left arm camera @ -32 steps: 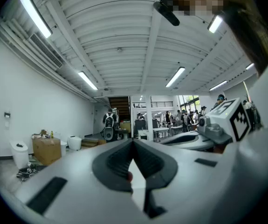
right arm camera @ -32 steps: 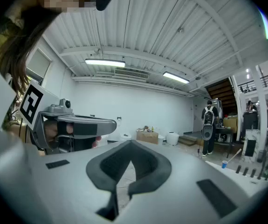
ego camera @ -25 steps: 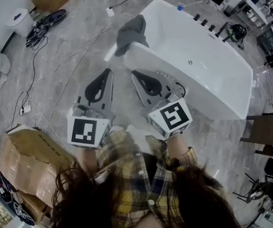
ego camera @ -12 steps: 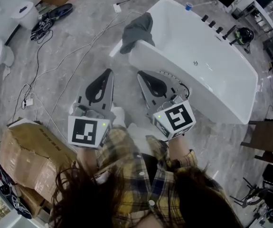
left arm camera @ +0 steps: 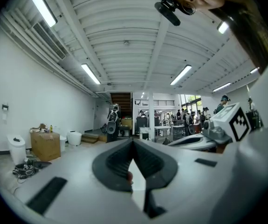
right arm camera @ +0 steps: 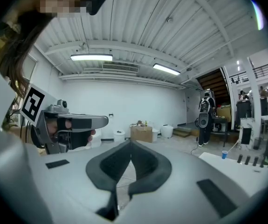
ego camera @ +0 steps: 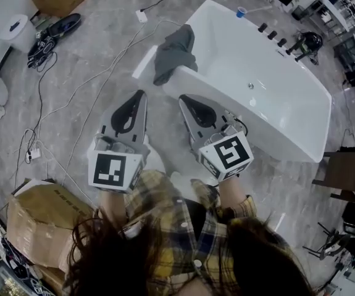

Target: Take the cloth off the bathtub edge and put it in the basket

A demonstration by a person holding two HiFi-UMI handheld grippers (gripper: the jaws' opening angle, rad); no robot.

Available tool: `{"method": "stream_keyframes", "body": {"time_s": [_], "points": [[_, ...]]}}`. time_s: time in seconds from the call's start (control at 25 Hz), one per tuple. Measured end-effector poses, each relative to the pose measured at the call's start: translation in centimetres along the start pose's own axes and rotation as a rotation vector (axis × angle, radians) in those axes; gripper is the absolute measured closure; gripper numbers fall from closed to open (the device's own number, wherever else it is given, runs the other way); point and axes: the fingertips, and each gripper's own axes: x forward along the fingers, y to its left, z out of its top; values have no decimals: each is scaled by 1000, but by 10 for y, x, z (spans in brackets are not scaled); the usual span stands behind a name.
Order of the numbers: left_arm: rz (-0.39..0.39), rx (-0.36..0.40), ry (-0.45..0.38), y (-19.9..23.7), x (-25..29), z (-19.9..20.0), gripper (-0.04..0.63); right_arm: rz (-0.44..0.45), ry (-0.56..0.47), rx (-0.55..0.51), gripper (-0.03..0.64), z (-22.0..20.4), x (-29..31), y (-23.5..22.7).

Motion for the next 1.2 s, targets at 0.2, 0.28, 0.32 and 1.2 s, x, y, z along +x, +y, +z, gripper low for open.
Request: {"method": "stream_keyframes", "body": {"time_s": [0.2,0.28,0.32,1.2], "points": [[-48,-17,-10,49,47,13,578,-40,-1,-13,601,14,60,-26],[-60,-16,-13,72,61,15,578,-58,-6,-17,601,21,84,-35],[-66,-12,-13,83,68,16,578,-66,-9,-18,601,24,95,-39],[-124,-80,25,193,118,-22,578,-229,89,59,600,2,181,-74]]}}
